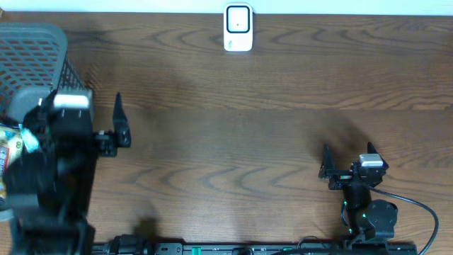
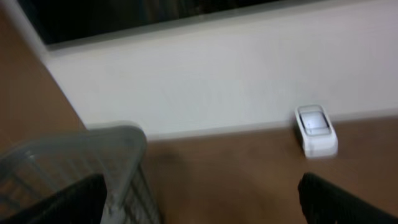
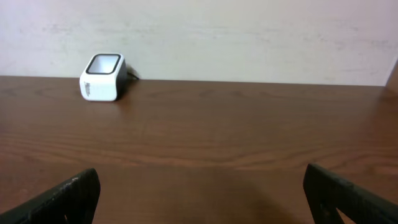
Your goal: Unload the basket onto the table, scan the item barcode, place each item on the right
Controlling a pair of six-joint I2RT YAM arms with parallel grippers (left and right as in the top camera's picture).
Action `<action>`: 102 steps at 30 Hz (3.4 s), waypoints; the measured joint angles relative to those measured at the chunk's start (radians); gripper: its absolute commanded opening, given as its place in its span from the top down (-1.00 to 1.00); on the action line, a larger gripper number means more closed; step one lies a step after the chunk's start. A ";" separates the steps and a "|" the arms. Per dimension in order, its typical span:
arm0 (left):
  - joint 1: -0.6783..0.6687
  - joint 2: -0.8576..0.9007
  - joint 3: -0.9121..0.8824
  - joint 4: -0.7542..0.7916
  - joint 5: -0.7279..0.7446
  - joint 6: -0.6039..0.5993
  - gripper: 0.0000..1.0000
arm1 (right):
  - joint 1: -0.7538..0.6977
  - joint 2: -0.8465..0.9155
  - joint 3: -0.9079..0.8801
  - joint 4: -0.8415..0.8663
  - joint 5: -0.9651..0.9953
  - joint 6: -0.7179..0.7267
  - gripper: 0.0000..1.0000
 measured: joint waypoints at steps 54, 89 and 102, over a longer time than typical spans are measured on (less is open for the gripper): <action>0.735 0.732 0.687 -0.337 -0.040 -0.407 -0.95 | 0.000 0.000 0.000 0.000 0.000 0.000 -0.99; 0.893 1.158 0.687 -0.469 -0.140 -0.213 -0.89 | 0.000 0.000 0.000 0.000 0.000 0.000 -0.99; 0.811 1.250 0.672 -0.463 -0.187 -0.093 -0.80 | 0.000 0.000 0.000 0.000 0.000 0.000 -0.98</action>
